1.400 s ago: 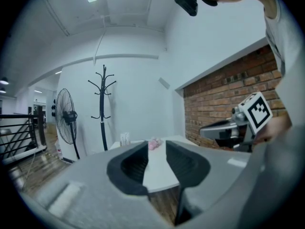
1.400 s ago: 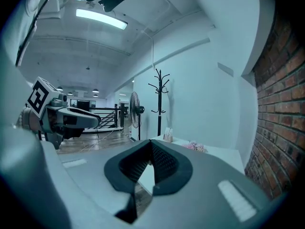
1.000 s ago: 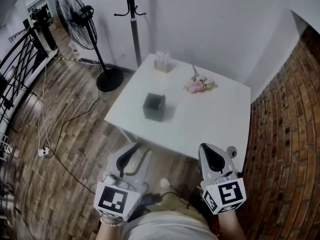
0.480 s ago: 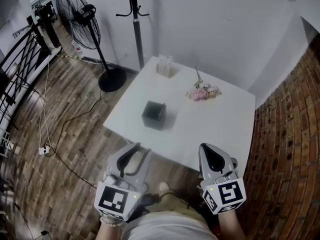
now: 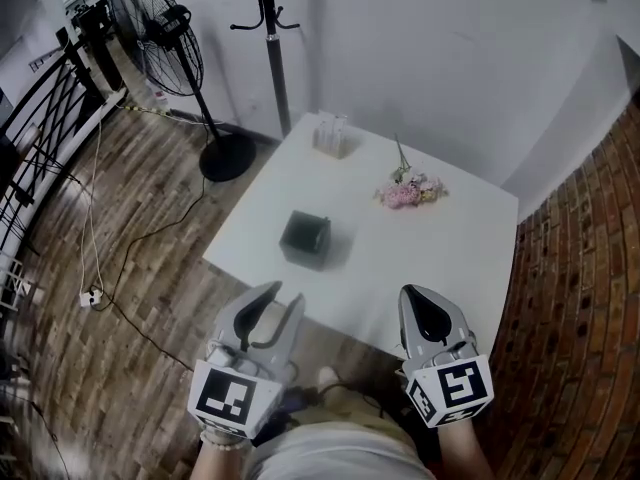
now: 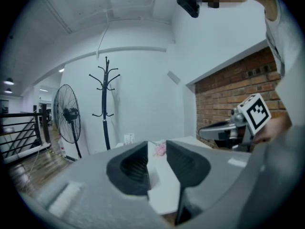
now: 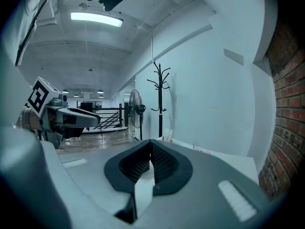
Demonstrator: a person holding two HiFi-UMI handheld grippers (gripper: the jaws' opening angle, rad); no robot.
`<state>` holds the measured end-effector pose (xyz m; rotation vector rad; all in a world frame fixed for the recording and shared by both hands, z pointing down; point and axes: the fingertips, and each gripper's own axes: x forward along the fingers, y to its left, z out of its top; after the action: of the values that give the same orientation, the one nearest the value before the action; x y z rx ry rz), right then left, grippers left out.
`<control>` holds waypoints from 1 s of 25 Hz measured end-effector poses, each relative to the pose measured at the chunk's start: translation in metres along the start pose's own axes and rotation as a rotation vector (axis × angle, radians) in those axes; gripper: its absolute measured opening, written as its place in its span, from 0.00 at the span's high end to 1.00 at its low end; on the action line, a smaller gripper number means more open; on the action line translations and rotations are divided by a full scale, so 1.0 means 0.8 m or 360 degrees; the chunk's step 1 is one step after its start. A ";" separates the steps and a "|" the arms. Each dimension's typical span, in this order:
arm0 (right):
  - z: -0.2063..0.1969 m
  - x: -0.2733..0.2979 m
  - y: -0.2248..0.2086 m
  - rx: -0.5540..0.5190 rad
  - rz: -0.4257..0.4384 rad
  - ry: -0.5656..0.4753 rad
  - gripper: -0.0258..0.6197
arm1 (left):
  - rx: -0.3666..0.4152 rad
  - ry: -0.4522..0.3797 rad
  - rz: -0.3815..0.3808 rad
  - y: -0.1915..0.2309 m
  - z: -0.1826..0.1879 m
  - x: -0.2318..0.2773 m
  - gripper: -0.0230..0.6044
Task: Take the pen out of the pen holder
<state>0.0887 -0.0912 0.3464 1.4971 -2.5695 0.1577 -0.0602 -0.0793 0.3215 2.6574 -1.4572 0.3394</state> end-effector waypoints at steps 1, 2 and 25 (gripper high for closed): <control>-0.001 0.002 -0.003 -0.0001 0.0000 0.0004 0.95 | 0.0000 0.0002 0.0001 0.000 0.000 0.003 0.79; -0.002 0.004 -0.005 0.0000 0.0000 0.0008 0.95 | -0.0001 0.0003 0.0002 0.001 0.000 0.006 0.79; -0.017 0.052 -0.032 0.0036 -0.0130 0.0093 0.95 | 0.0033 0.0008 -0.0162 0.053 -0.013 0.099 0.78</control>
<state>0.0922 -0.1368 0.3682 1.5779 -2.4649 0.2173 -0.0559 -0.1655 0.3492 2.7325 -1.3176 0.3541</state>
